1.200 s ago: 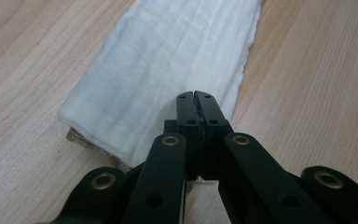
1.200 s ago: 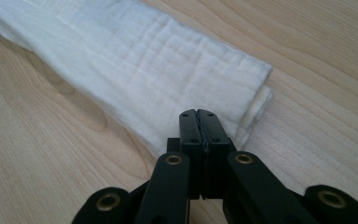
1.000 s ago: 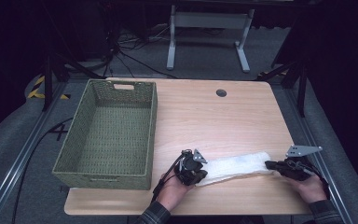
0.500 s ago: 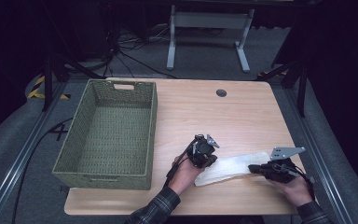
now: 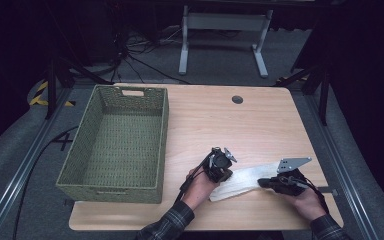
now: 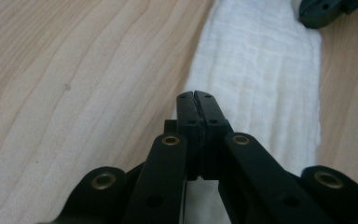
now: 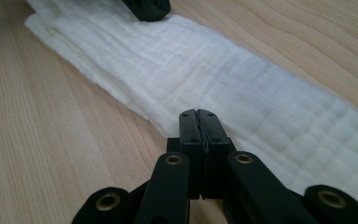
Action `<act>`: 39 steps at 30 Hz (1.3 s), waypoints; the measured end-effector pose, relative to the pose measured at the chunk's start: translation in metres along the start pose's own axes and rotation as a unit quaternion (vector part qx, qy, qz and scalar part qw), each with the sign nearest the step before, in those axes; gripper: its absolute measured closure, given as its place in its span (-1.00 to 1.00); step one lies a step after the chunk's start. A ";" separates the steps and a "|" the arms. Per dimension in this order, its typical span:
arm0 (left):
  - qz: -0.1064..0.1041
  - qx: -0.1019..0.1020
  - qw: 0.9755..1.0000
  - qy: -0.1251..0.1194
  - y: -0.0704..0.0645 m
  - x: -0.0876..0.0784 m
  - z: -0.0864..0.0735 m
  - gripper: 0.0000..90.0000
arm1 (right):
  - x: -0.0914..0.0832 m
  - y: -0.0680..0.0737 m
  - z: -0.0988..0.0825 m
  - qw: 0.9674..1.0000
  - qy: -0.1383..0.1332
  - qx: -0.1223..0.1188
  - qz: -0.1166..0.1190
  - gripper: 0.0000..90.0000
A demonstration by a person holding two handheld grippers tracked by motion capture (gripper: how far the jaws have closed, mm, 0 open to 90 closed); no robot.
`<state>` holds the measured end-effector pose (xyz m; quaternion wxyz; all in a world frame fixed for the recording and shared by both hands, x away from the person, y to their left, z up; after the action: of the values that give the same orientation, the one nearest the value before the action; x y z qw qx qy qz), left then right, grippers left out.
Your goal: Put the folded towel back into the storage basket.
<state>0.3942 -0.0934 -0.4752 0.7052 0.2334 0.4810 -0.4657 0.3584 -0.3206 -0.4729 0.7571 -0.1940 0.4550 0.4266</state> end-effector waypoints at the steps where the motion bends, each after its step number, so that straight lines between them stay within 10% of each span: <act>1: -0.002 0.003 1.000 0.003 -0.001 -0.001 -0.002 1.00 | 0.000 0.000 0.000 1.000 -0.001 0.003 0.001 1.00; 39: -0.048 0.059 0.997 0.024 -0.052 -0.009 -0.036 0.99 | 0.025 -0.015 0.039 1.000 -0.010 -0.009 0.014 1.00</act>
<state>0.3309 -0.0848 -0.4761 0.6554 0.2626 0.4801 -0.5205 0.3966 -0.2912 -0.4756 0.7538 -0.1907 0.4462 0.4431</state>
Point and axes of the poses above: each handheld gripper's, and its own axes: x roughly forward along the jaws, z roughly out of its top, y roughly to its left, the point moved 3 cm from there along x, roughly forward along the jaws, and after that the axes turned 12 degrees about y, right-handed, at the moved point
